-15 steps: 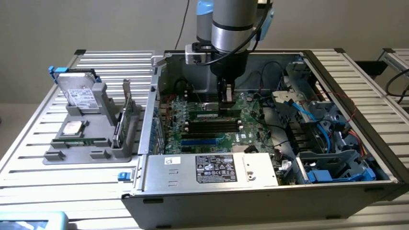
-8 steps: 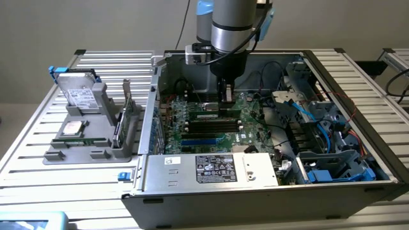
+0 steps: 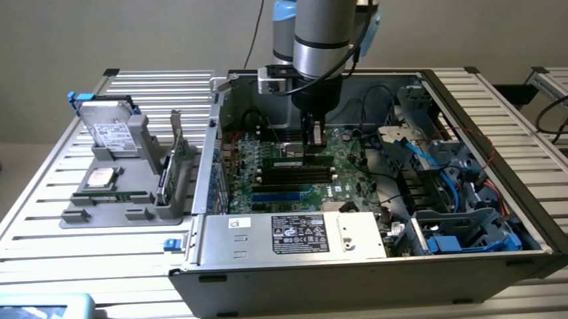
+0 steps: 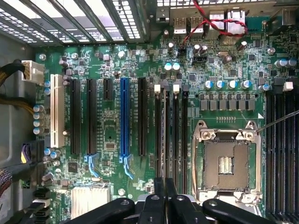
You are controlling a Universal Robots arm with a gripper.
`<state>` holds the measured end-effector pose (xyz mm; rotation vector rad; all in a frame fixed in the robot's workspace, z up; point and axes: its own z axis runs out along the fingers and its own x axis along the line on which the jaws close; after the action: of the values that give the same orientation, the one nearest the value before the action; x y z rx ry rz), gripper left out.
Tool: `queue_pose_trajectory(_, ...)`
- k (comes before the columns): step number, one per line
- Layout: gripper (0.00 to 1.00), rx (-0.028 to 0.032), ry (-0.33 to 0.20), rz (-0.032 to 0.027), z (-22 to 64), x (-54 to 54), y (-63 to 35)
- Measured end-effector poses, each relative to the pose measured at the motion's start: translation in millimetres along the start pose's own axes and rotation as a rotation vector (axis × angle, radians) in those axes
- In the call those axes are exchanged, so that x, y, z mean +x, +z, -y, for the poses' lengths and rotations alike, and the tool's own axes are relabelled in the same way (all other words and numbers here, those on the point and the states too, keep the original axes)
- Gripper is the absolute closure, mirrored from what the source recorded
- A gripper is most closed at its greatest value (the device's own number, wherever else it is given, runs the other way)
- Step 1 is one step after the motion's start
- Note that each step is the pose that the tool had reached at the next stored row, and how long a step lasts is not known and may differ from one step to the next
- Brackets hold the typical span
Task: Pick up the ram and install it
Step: 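Insert the ram into the slot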
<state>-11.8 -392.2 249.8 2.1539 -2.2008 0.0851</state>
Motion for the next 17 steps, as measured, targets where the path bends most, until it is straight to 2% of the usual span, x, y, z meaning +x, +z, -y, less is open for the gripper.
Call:
queue_pose_trajectory(6, 0.87, -0.0003, 0.0, -0.0012, 0.1, -0.5, 6.5)
queue_pose_trajectory(17, 0.87, -0.0005, 0.0, -0.0043, 0.1, 1.1, 9.7)
